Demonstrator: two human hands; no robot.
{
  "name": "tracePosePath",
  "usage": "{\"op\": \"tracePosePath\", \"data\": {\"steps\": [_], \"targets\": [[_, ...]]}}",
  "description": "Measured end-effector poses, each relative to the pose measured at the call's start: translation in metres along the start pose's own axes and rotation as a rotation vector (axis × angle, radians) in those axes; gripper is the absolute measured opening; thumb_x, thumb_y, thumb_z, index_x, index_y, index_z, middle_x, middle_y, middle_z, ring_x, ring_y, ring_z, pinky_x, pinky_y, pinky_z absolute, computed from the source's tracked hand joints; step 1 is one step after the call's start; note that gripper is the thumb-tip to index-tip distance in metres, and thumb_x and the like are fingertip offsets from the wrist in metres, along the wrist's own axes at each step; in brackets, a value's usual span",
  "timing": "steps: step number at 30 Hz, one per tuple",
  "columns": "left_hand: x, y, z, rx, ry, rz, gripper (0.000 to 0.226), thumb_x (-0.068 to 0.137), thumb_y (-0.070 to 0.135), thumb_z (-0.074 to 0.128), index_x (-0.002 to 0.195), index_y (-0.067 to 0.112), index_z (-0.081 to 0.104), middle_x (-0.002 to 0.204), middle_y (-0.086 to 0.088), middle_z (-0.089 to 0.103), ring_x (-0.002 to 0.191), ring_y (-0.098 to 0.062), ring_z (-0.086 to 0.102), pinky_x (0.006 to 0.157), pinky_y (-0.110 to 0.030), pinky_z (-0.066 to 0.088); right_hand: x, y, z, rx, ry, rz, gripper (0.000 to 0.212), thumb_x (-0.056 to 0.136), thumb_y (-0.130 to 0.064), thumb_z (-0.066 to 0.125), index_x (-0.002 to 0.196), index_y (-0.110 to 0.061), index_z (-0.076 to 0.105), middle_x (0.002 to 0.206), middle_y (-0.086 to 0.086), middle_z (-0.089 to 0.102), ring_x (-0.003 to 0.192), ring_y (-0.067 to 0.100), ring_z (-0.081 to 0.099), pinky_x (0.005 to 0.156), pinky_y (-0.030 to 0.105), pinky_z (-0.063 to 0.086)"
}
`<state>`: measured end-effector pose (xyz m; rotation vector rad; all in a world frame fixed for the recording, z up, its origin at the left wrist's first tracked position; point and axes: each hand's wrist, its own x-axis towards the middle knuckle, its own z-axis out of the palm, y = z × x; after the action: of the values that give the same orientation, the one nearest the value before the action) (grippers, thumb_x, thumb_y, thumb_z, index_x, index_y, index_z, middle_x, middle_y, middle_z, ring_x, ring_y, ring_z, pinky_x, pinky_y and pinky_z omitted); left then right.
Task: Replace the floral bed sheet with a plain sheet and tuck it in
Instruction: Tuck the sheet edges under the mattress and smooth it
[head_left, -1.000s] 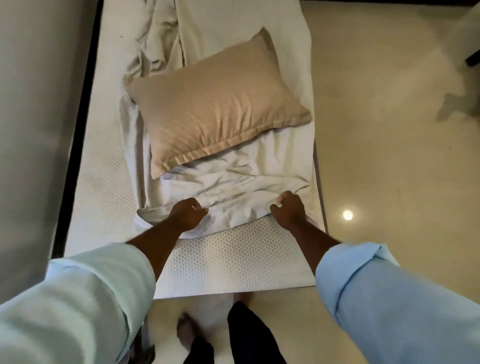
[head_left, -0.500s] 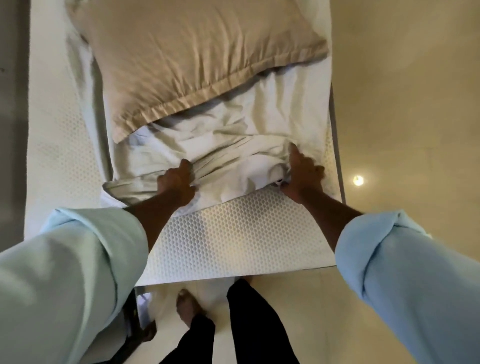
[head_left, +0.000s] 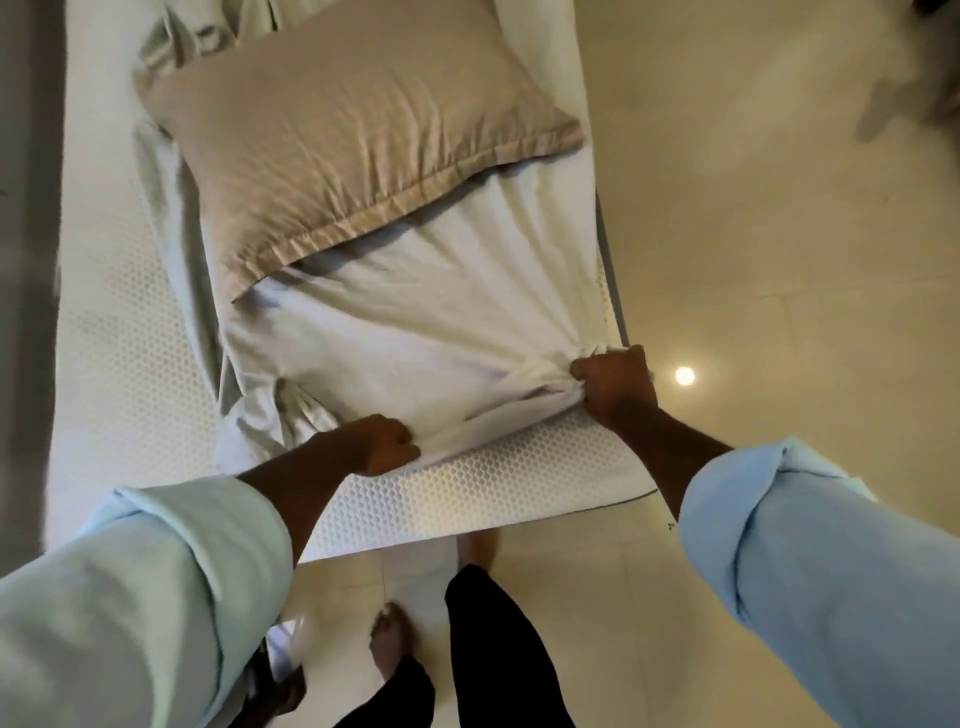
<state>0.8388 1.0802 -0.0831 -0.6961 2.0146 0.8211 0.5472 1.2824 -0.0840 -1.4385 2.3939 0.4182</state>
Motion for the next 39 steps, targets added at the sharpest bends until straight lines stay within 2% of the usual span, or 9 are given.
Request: {"op": "tracePosePath", "data": {"steps": [6, 10, 13, 16, 22, 25, 29, 35, 39], "targets": [[-0.037, 0.014, 0.065, 0.123, -0.016, -0.007, 0.047, 0.09, 0.05, 0.055, 0.121, 0.015, 0.062, 0.126, -0.013, 0.063, 0.112, -0.03, 0.06, 0.081, -0.031, 0.044, -0.093, -0.006, 0.04, -0.047, 0.028, 0.093, 0.027, 0.079, -0.02, 0.057, 0.098, -0.029, 0.074, 0.086, 0.002, 0.071, 0.078, 0.028, 0.066, 0.082, 0.039, 0.028], [-0.063, 0.018, 0.098, 0.188, 0.019, -0.03, 0.036, 0.086, 0.042, 0.056, 0.112, 0.017, 0.061, 0.12, -0.011, 0.064, 0.111, -0.03, 0.06, 0.077, -0.03, 0.042, -0.123, -0.027, 0.033, -0.039, 0.091, 0.097, 0.022, 0.069, -0.016, 0.06, 0.08, -0.028, 0.074, 0.066, 0.003, 0.066, 0.06, 0.027, 0.063, 0.074, 0.037, 0.023], [-0.076, 0.013, 0.109, 0.155, 0.034, -0.029, 0.039, 0.081, 0.043, 0.056, 0.111, 0.018, 0.063, 0.117, -0.01, 0.065, 0.106, -0.028, 0.062, 0.078, -0.03, 0.047, -0.13, -0.025, 0.019, -0.02, 0.188, 0.054, 0.024, 0.067, -0.017, 0.051, 0.073, -0.025, 0.073, 0.061, 0.005, 0.062, 0.054, 0.027, 0.06, 0.077, 0.039, 0.028], [-0.085, 0.018, 0.118, 0.076, 0.051, -0.025, 0.036, 0.079, 0.038, 0.057, 0.104, 0.015, 0.067, 0.112, -0.011, 0.067, 0.101, -0.028, 0.062, 0.078, -0.031, 0.05, -0.138, -0.011, 0.016, -0.126, 0.12, 0.018, 0.031, 0.073, -0.018, 0.045, 0.08, -0.027, 0.074, 0.067, 0.004, 0.064, 0.059, 0.027, 0.062, 0.083, 0.041, 0.026], [-0.095, 0.074, 0.141, 0.027, -0.03, -0.054, 0.061, 0.087, 0.03, 0.059, 0.144, 0.013, 0.049, 0.142, -0.013, 0.053, 0.129, -0.028, 0.052, 0.094, -0.029, 0.044, -0.176, 0.027, 0.027, -0.234, 0.037, 0.042, 0.038, 0.083, -0.02, 0.042, 0.093, -0.034, 0.075, 0.077, 0.002, 0.067, 0.069, 0.024, 0.064, 0.085, 0.041, 0.024], [-0.093, 0.099, 0.165, 0.058, -0.069, -0.053, 0.059, 0.088, 0.031, 0.06, 0.142, 0.012, 0.05, 0.14, -0.014, 0.055, 0.127, -0.029, 0.054, 0.094, -0.03, 0.046, -0.197, 0.04, 0.049, -0.306, 0.058, 0.106, 0.04, 0.083, -0.022, 0.037, 0.085, -0.032, 0.076, 0.074, 0.001, 0.066, 0.067, 0.024, 0.063, 0.084, 0.04, 0.029], [-0.089, 0.112, 0.193, 0.115, 0.017, -0.102, 0.038, 0.085, 0.023, 0.056, 0.122, 0.015, 0.061, 0.124, -0.012, 0.062, 0.111, -0.031, 0.062, 0.081, -0.031, 0.049, -0.212, 0.041, 0.078, -0.219, -0.199, 0.21, 0.031, 0.094, -0.023, 0.052, 0.122, -0.033, 0.062, 0.118, 0.0, 0.066, 0.114, 0.025, 0.06, 0.109, 0.053, 0.017], [-0.094, 0.116, 0.232, 0.197, -0.012, -0.143, 0.039, 0.084, 0.021, 0.055, 0.123, 0.023, 0.06, 0.126, -0.005, 0.058, 0.115, -0.027, 0.061, 0.092, -0.035, 0.052, -0.239, 0.023, 0.099, -0.204, -0.552, 0.308, 0.033, 0.091, -0.033, 0.055, 0.123, -0.027, 0.06, 0.115, -0.003, 0.066, 0.111, 0.025, 0.063, 0.111, 0.058, 0.024], [-0.091, 0.118, 0.24, 0.186, -0.019, -0.113, 0.035, 0.083, 0.029, 0.054, 0.117, 0.024, 0.058, 0.125, -0.004, 0.059, 0.115, -0.025, 0.059, 0.093, -0.037, 0.05, -0.232, 0.007, 0.095, 0.032, -0.474, 0.233, 0.034, 0.089, -0.035, 0.056, 0.122, -0.027, 0.06, 0.118, -0.002, 0.065, 0.113, 0.023, 0.063, 0.105, 0.045, 0.036]]}}
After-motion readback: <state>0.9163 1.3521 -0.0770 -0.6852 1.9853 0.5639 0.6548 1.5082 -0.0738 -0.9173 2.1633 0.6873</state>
